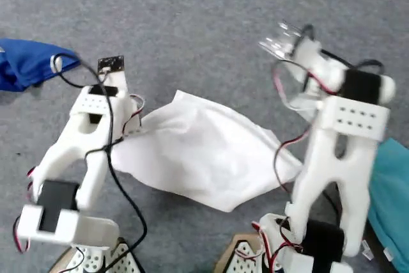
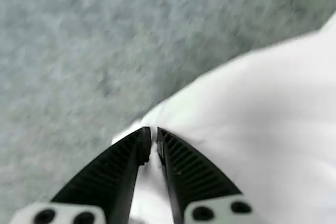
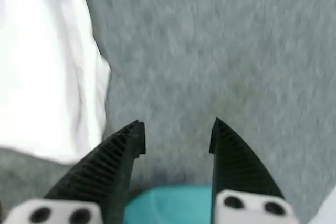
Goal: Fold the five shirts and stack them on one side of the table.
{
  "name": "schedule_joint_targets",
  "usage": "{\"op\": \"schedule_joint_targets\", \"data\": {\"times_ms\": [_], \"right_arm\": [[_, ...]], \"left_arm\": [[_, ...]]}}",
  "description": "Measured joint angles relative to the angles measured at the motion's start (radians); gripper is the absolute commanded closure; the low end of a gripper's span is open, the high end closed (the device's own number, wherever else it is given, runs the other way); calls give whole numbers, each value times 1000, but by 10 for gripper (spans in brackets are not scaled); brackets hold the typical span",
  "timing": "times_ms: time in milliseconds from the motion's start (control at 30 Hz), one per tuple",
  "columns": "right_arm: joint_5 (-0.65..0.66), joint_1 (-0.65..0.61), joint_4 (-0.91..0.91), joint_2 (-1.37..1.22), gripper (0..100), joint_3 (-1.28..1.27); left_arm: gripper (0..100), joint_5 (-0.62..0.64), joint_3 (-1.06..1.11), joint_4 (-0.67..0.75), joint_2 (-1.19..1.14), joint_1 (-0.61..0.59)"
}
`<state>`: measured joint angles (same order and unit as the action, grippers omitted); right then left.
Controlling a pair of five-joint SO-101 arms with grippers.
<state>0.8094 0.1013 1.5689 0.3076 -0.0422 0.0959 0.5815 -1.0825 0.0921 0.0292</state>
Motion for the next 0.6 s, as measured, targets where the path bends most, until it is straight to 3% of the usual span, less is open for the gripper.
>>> {"op": "schedule_joint_targets", "data": {"times_ms": [300,600], "right_arm": [[-198,-400,-147,-440,785,187],[-269,-565,-153,-1017,785,635]], "left_arm": [[980,-181,192,-192,373,-89],[980,-381,305,-316,549,-106]]}}
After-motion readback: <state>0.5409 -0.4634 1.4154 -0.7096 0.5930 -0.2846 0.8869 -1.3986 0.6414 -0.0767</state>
